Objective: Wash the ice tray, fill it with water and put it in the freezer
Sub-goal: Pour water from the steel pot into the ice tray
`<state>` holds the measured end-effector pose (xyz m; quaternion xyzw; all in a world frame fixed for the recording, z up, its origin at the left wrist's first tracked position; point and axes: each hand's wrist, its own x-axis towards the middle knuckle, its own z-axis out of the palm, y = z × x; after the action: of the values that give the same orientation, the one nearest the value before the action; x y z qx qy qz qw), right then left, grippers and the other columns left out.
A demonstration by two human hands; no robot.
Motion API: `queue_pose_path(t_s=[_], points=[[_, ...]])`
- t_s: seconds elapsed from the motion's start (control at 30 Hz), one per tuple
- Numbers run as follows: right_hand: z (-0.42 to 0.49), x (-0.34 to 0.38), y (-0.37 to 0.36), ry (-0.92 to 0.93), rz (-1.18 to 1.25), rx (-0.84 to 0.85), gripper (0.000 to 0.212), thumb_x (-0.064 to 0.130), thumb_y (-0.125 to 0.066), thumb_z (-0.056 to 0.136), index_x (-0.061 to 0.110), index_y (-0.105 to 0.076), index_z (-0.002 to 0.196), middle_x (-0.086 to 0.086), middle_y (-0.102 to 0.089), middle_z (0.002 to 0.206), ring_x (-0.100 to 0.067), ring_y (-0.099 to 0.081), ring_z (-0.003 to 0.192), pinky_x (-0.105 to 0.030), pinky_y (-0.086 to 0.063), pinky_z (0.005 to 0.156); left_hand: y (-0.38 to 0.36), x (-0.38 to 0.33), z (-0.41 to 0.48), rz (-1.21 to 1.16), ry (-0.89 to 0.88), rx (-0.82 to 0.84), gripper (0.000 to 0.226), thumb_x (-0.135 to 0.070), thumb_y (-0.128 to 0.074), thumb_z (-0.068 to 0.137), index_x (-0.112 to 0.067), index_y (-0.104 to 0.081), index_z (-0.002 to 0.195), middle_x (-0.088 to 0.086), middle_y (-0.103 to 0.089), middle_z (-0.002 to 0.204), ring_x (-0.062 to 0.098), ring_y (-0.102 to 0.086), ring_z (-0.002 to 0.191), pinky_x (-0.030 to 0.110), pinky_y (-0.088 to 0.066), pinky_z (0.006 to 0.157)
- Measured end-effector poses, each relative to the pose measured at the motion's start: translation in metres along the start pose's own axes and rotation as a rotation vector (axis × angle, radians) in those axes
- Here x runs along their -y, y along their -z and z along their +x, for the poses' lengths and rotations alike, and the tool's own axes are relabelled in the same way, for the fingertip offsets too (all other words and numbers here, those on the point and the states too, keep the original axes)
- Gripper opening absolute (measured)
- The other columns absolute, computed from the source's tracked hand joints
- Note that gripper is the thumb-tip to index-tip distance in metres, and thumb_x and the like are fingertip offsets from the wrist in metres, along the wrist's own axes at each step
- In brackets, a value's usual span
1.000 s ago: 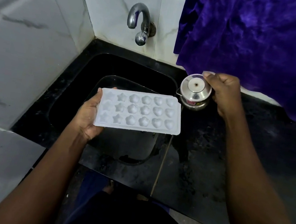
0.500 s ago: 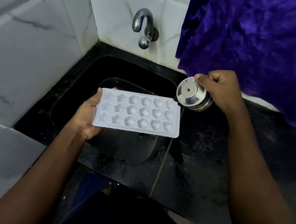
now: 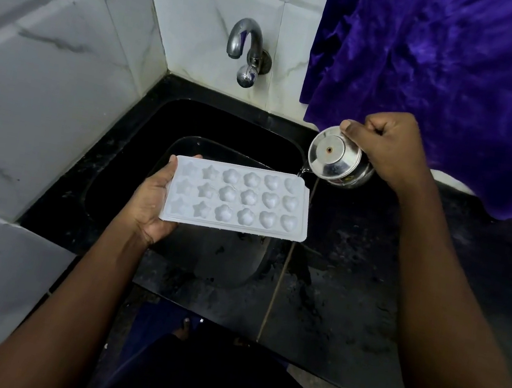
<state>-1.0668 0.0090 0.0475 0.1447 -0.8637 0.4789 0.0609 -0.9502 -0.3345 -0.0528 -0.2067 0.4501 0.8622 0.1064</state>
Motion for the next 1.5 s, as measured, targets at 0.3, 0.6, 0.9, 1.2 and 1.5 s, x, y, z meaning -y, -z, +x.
queue_pose_path(t_s=[0.3, 0.6, 0.9, 1.2, 1.5], points=[[0.000, 0.005, 0.003, 0.023, -0.006, -0.015, 0.059, 0.026, -0.075, 0.094, 0.002, -0.037, 0.057, -0.005, -0.036, 0.052, -0.012, -0.032, 0.047, -0.026, -0.031, 0.049, -0.001, 0.001, 0.000, -0.039, 0.009, 0.010, 0.048, -0.054, -0.041, 0.111, -0.024, -0.076, 0.122, 0.010, -0.074, 0.135, 0.027, -0.076, 0.114, 0.045, -0.066, 0.087], [0.000, 0.001, 0.004, -0.020, 0.024, -0.053, 0.057, 0.025, -0.076, 0.094, 0.006, -0.040, 0.056, -0.001, -0.039, 0.050, -0.010, -0.033, 0.045, -0.024, -0.033, 0.048, -0.006, -0.003, -0.002, -0.020, 0.013, 0.010, 0.053, -0.054, -0.039, 0.111, -0.027, -0.085, 0.109, 0.008, -0.077, 0.128, 0.025, -0.078, 0.109, 0.044, -0.066, 0.087], [0.002, 0.008, 0.000, -0.104, 0.284, -0.167, 0.062, 0.030, -0.076, 0.093, -0.015, -0.041, 0.067, -0.011, -0.041, 0.058, -0.022, -0.037, 0.052, -0.028, -0.038, 0.053, -0.009, -0.006, 0.000, 0.008, 0.023, 0.011, 0.055, -0.055, -0.038, 0.112, -0.029, -0.086, 0.106, 0.007, -0.078, 0.125, 0.024, -0.078, 0.108, 0.044, -0.066, 0.087], [0.010, 0.025, -0.007, 0.025, 0.068, -0.049, 0.059, 0.028, -0.076, 0.094, -0.003, -0.040, 0.059, -0.011, -0.039, 0.054, -0.018, -0.035, 0.050, -0.027, -0.034, 0.050, -0.009, -0.005, 0.005, 0.023, 0.022, 0.032, 0.049, -0.056, -0.041, 0.110, -0.023, -0.071, 0.130, 0.010, -0.075, 0.133, 0.027, -0.076, 0.114, 0.045, -0.064, 0.089], [0.013, 0.028, -0.007, 0.040, -0.076, -0.020, 0.058, 0.034, -0.076, 0.093, 0.005, -0.041, 0.057, -0.006, -0.040, 0.052, -0.012, -0.035, 0.049, -0.025, -0.033, 0.049, -0.005, -0.006, 0.011, 0.023, 0.031, 0.031, 0.049, -0.057, -0.042, 0.110, -0.023, -0.071, 0.129, 0.011, -0.073, 0.136, 0.029, -0.075, 0.117, 0.051, -0.058, 0.099]])
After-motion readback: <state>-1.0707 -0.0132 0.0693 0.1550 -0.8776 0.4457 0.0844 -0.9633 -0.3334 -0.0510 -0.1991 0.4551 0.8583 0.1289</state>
